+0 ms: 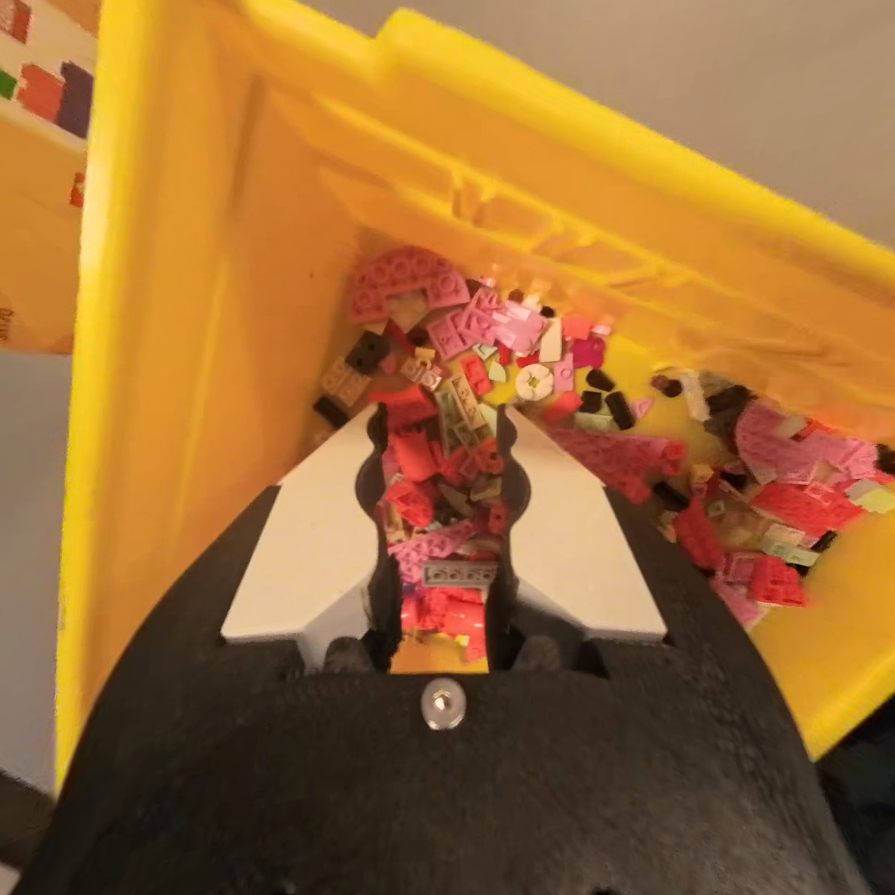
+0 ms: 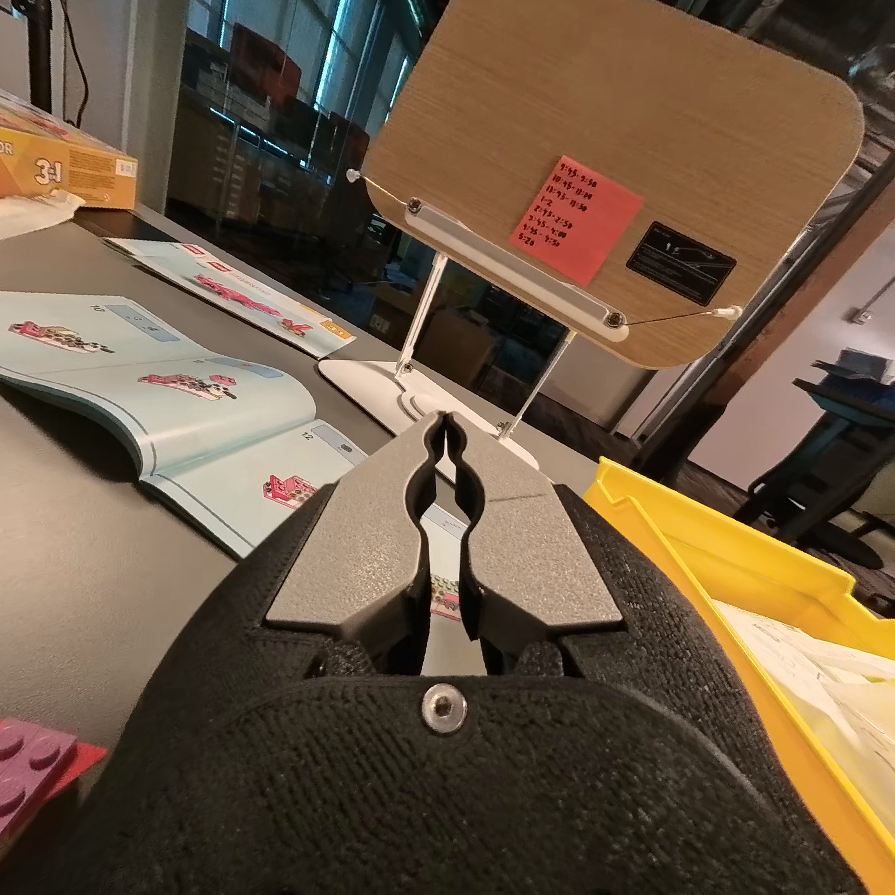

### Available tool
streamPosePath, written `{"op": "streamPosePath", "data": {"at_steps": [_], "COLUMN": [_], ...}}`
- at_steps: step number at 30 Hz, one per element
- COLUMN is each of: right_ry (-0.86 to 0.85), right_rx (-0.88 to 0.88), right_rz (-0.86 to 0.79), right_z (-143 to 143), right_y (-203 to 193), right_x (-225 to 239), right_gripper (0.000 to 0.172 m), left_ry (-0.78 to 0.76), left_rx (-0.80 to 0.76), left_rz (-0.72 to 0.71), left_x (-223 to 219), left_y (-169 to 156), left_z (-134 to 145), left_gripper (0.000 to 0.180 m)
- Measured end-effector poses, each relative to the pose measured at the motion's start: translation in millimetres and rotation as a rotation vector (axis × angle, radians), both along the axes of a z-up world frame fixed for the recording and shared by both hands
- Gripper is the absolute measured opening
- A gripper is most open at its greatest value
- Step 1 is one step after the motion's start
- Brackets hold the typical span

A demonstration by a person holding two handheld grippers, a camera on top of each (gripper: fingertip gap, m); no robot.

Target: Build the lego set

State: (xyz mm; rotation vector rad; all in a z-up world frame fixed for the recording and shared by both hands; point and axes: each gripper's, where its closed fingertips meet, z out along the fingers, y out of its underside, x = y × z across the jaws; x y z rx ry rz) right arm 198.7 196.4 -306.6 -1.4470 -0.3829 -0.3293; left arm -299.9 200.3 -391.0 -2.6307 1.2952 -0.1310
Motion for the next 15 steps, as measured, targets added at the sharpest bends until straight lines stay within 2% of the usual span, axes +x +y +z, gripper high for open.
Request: {"op": "streamPosePath", "data": {"at_steps": [4,7,11,13,15], "right_ry": [-0.012,-0.022,-0.037,-0.047,-0.056], "right_rx": [-0.005,-0.005,-0.008,-0.010,-0.009], "right_rz": [-0.027,-0.048,-0.067,-0.071,-0.074], "right_z": [-1,-1,-2,-3,-2], "right_y": [1,1,1,1,1], "right_x": [4,7,9,8,8], "right_gripper": [0.000,0.000,0.000,0.000,0.000], "left_ry": [0.036,0.083,0.156,0.159,0.135], "left_rx": [-0.019,-0.042,-0.125,-0.166,-0.142], "left_rz": [-0.047,-0.086,-0.150,-0.171,-0.173], "left_x": [-4,-13,-27,-28,-25], "left_y": [4,2,-19,-30,-30], "left_z": [-1,-2,-8,-11,-10], "left_gripper": [0.038,0.025,0.016,0.016,0.022]}}
